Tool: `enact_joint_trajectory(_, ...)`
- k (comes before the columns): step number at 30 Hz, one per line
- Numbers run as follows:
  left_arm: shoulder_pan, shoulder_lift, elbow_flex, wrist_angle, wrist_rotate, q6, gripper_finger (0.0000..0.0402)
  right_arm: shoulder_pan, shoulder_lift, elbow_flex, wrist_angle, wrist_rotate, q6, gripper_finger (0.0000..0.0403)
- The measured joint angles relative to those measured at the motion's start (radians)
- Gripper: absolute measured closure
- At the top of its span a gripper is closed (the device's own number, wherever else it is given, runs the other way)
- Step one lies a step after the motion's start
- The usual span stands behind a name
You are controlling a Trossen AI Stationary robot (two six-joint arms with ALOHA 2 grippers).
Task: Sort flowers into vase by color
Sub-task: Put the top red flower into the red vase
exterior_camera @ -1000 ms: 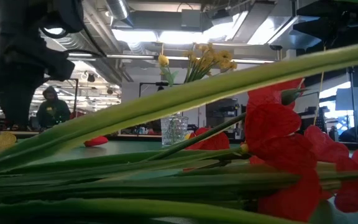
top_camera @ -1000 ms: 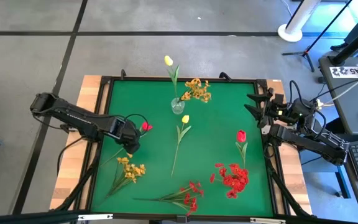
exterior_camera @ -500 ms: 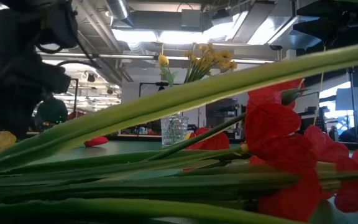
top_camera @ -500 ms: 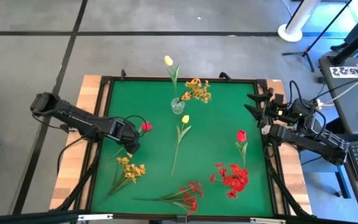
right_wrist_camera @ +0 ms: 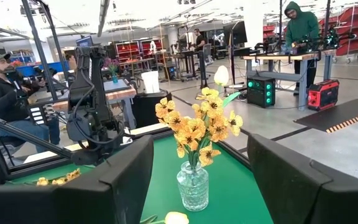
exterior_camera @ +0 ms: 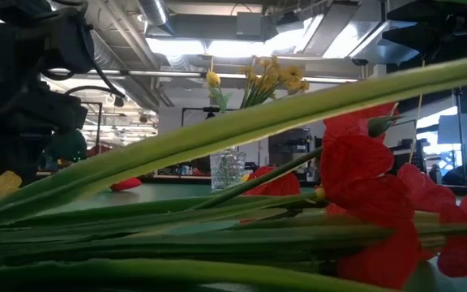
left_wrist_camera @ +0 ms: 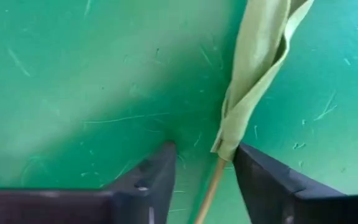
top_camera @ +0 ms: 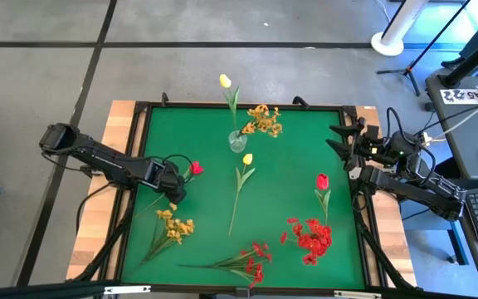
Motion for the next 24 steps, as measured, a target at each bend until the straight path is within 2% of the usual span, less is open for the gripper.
enact_joint_trajectory(7, 0.026, 0.002, 0.007, -0.002, -0.008, 0.001, 0.0366, 0.000, 0.000, 0.000, 0.000, 0.000, 0.005, 0.0144)
enact_joint_trajectory(9, 0.037, 0.004, 0.024, 0.005, -0.057, 0.021, 0.0390, 0.000, 0.000, 0.000, 0.000, 0.000, 0.005, 0.0144)
enact_joint_trajectory(13, 0.090, -0.003, 0.094, 0.005, -0.210, 0.104, 0.0397, 0.000, 0.000, 0.000, 0.009, 0.000, 0.006, 0.0144)
enact_joint_trajectory(18, 0.164, -0.005, 0.263, 0.007, -0.288, 0.279, 0.0399, 0.000, 0.000, 0.000, 0.007, 0.000, 0.026, 0.0144)
enact_joint_trajectory(24, 0.167, -0.006, 0.501, 0.034, -0.406, 0.458, 0.0400, 0.000, 0.000, 0.000, 0.004, 0.000, 0.027, 0.0144)
